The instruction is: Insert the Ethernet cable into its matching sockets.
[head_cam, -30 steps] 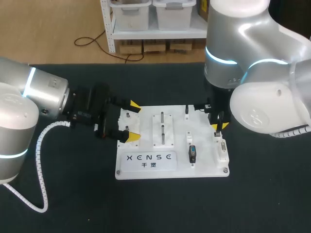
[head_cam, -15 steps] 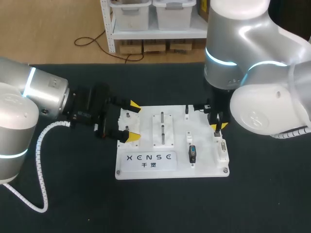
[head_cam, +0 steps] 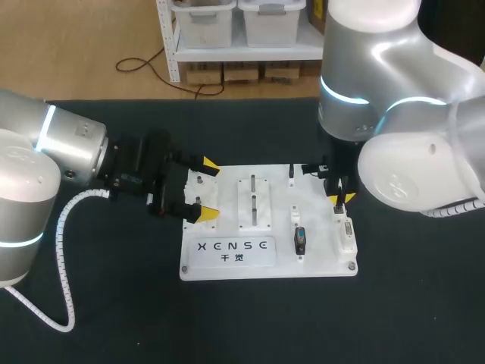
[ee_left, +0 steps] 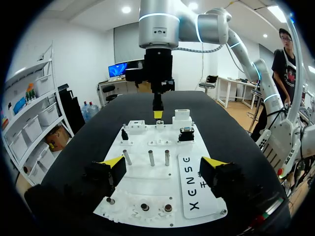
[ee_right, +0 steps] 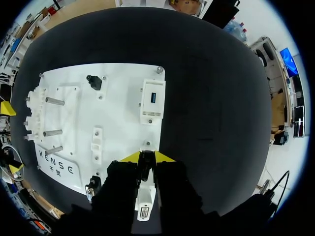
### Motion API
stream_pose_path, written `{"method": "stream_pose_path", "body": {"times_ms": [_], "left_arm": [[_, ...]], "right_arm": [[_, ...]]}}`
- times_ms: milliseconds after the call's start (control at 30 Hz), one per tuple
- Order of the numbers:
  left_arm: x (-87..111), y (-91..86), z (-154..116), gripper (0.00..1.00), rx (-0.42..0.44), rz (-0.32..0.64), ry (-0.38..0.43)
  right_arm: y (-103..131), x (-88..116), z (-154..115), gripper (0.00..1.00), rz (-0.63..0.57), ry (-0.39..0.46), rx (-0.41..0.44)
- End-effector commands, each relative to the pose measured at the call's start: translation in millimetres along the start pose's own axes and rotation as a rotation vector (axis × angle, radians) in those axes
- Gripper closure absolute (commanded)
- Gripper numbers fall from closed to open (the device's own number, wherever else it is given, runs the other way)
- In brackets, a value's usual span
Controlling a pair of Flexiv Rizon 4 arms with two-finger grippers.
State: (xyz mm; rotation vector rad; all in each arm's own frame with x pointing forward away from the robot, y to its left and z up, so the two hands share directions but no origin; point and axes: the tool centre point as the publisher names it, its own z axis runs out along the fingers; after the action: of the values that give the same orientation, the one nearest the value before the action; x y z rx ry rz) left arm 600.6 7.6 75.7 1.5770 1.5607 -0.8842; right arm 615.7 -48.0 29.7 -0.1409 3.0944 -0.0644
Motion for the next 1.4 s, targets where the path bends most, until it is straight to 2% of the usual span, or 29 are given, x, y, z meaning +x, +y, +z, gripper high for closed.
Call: {"method": "stream_pose_path", "body": {"times_ms": [33,800,933,967,1000,1400], "left_arm": [[0.8,0.6,0.3,0.00,0.001,0.001,0.000],[0.8,0.6,0.3,0.00,0.001,0.001,0.000],[0.8,0.6,0.3,0.00,0.001,0.001,0.000],[0.8,0.6,0.3,0.00,0.001,0.001,0.000],[0.8,0.6,0.3,0.00,0.001,0.001,0.000],[0.8,0.6,0.3,0.00,0.001,0.001,0.000]], "right_arm": [[1.7,-1.0,5.5,1.00,0.000,0.005,-0.001],[-0.2,1.7,22.7,1.00,-0.002,0.043,0.021],[-0.1,-0.1,15.8,1.00,-0.015,0.001,0.010],[0.3,-0.9,13.3,0.65,-0.016,-0.007,-0.004],[0.8,-1.7,10.8,0.00,-0.016,-0.016,-0.018],[1.1,-2.6,7.4,0.00,-0.022,-0.031,-0.017]]}}
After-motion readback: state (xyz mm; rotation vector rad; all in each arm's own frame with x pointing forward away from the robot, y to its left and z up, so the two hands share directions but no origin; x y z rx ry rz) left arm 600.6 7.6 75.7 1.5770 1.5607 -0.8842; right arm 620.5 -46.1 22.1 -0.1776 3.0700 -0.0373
